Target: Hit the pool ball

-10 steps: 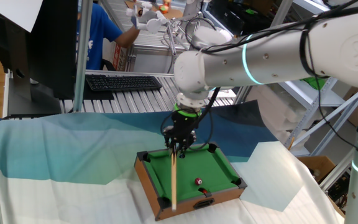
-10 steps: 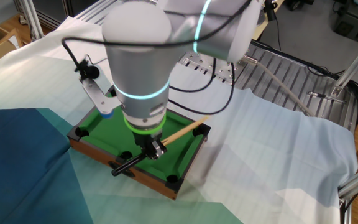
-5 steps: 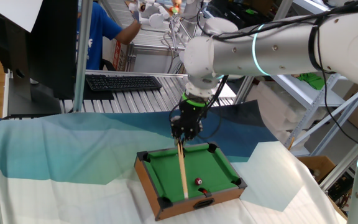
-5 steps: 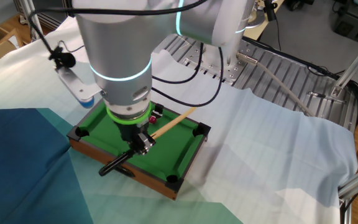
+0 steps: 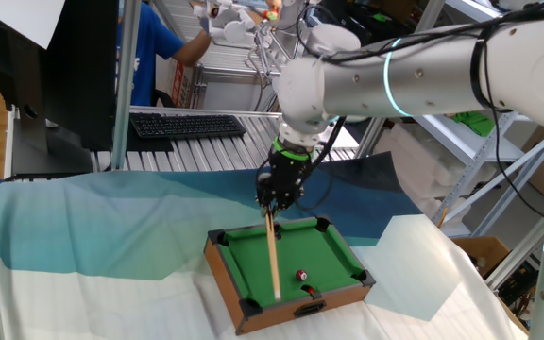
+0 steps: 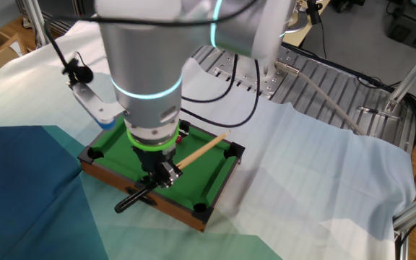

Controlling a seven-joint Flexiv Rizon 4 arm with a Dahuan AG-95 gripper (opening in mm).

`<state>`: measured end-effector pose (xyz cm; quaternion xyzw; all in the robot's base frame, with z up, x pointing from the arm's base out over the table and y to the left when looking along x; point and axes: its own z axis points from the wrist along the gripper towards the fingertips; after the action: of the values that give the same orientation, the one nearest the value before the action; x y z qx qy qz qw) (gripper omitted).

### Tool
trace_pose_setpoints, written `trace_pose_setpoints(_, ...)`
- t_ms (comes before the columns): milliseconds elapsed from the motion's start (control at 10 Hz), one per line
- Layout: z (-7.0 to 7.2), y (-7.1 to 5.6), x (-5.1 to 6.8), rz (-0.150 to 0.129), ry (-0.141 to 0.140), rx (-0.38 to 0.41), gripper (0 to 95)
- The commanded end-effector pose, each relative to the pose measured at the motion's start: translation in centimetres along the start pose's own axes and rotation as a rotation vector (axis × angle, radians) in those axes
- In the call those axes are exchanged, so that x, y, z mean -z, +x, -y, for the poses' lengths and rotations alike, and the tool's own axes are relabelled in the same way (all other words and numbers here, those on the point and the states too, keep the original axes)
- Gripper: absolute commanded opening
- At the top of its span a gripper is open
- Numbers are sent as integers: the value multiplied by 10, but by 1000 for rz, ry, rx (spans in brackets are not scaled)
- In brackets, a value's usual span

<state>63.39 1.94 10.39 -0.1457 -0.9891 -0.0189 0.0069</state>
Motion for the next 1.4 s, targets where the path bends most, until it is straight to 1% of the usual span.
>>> trace_pose_setpoints(100, -2, -1, -1, -29, -14, 35, 0)
trace_pose_setpoints(200, -2, -1, -1, -44, -30, 45, 0)
trace_pose_setpoints(300, -2, -1, -1, -45, -28, 63, 0)
trace_pose_setpoints(500, -2, -1, -1, -60, -22, 105, 0)
trace_pose_setpoints(700, -2, -1, -1, -58, -22, 131, 0)
trace_pose_setpoints(900, -2, -1, -1, -57, -7, 161, 0)
trace_pose_setpoints(1200, -2, -1, -1, -58, -7, 198, 0)
trace_pose_setpoints(1300, -2, -1, -1, -57, 21, 201, 0)
trace_pose_setpoints(1400, -2, -1, -1, -59, 10, 205, 0)
